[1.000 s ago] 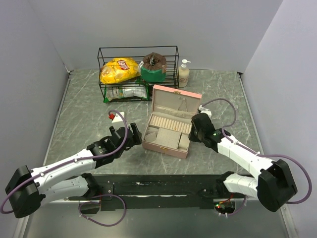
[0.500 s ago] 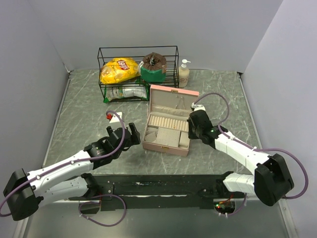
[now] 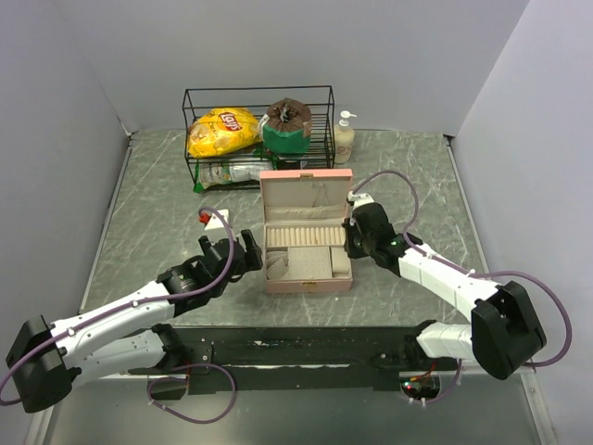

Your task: Organize the mixed jewelry

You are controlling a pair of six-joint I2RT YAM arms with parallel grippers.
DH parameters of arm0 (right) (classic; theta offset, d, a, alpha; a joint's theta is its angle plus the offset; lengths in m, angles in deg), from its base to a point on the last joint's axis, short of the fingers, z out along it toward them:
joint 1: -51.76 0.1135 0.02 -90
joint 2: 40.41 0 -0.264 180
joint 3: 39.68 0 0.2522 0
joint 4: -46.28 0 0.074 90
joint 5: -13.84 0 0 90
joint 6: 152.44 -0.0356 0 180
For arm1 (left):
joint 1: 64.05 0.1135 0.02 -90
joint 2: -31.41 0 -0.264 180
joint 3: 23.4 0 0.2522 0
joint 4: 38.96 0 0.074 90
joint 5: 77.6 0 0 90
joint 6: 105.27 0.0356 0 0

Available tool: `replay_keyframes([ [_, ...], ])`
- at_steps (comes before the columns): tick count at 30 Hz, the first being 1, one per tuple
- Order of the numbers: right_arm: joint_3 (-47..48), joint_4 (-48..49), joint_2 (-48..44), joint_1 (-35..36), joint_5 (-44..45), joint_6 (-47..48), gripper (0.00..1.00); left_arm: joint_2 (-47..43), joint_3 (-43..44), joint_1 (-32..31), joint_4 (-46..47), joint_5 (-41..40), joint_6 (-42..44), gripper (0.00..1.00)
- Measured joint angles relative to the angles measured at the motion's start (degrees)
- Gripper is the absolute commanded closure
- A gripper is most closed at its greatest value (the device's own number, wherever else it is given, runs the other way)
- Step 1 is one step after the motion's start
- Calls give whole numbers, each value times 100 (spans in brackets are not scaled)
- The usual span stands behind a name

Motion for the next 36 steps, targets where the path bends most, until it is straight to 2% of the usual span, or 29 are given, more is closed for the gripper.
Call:
replay_keyframes([
  [3, 44, 35, 66, 0, -94, 0, 81, -13, 0, 0, -2, -22, 2, 16],
  [4, 52, 37, 72, 0, -111, -7, 73, -15, 0, 0, -4, -24, 2, 14],
  [8, 52, 42, 20, 0, -168, -92, 54, -17, 0, 0, -22, -39, 57, 4],
  [9, 52, 35, -39, 0, -201, -122, 44, -17, 0, 0, -24, -48, 68, 1],
  [10, 52, 35, -94, 2, -216, -160, 36, -20, 0, 2, -24, -63, 83, 3],
  [17, 221, -188, -588, 0, -179, -326, 33, -116, 48, 28, -247, -133, 103, 4],
  [26, 2304, -564, -761, -258, 352, -393, 28, -361, 376, 175, -509, -181, 105, 4],
  [30, 3239, -551, -310, -476, 514, -592, 26, -531, 376, 306, -555, -136, 114, 4],
  [36, 4122, -739, 988, -758, 385, -833, 25, -717, 413, 592, -638, 107, 219, 4],
])
